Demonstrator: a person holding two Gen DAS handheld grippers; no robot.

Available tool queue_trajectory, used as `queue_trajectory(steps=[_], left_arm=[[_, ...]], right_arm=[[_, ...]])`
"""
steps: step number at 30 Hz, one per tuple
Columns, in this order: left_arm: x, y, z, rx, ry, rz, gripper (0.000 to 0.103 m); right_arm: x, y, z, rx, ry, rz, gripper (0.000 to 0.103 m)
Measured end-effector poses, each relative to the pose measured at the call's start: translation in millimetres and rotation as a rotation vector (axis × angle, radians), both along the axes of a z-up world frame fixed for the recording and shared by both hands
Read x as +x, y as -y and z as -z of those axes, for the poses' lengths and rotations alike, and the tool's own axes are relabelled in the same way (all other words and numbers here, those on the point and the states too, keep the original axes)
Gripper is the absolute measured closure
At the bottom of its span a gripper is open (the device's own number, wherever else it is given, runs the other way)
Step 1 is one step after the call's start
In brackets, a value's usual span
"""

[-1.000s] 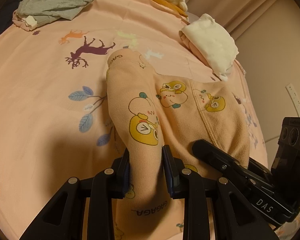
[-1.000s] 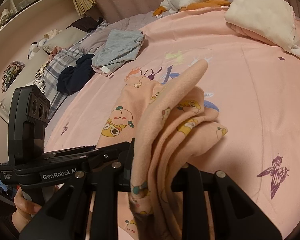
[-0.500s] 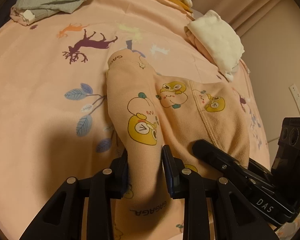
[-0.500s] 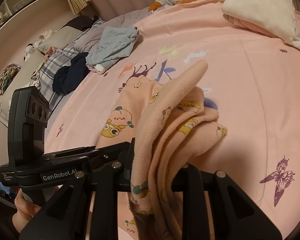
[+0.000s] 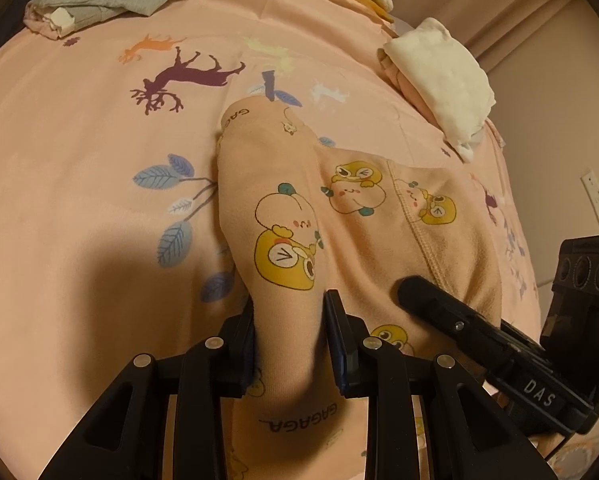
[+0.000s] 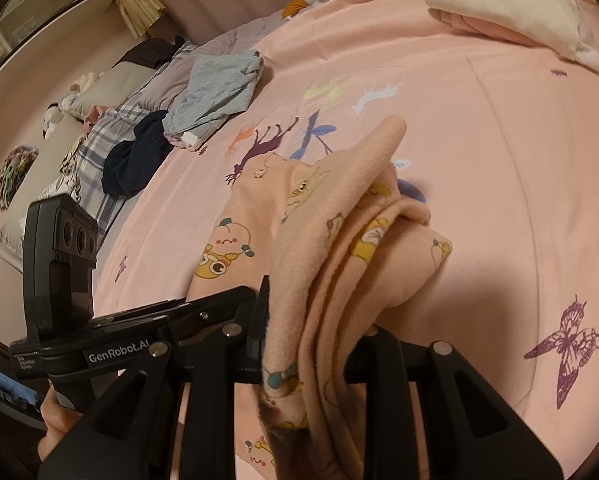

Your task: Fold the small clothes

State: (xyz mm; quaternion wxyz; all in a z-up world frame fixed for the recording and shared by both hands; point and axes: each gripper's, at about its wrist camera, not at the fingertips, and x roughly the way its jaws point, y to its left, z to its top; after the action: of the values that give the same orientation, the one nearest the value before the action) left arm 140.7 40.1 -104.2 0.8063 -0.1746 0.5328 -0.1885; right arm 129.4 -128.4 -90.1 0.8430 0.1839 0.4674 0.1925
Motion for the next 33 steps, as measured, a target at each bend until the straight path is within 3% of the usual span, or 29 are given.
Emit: queue_trajectory(steps=[24, 29, 33], left_arm=[[-1.2, 2.6, -0.2, 0.042, 0.020, 0.006, 0.075], [-1.6, 2.4, -0.4, 0.041, 0.021, 0.004, 0.075], [-3.0, 3.0, -2.7, 0.085, 0.036, -0.005, 0.064]], right_arm=[[1.8, 25.2, 21.8, 0.060, -0.077, 0.066, 0.075], [2.0, 29.1, 22.8, 0.059, -0.078, 0.073, 0.071], [-0.8, 36.5, 23.1, 0.043, -0.079, 0.101, 0.066]])
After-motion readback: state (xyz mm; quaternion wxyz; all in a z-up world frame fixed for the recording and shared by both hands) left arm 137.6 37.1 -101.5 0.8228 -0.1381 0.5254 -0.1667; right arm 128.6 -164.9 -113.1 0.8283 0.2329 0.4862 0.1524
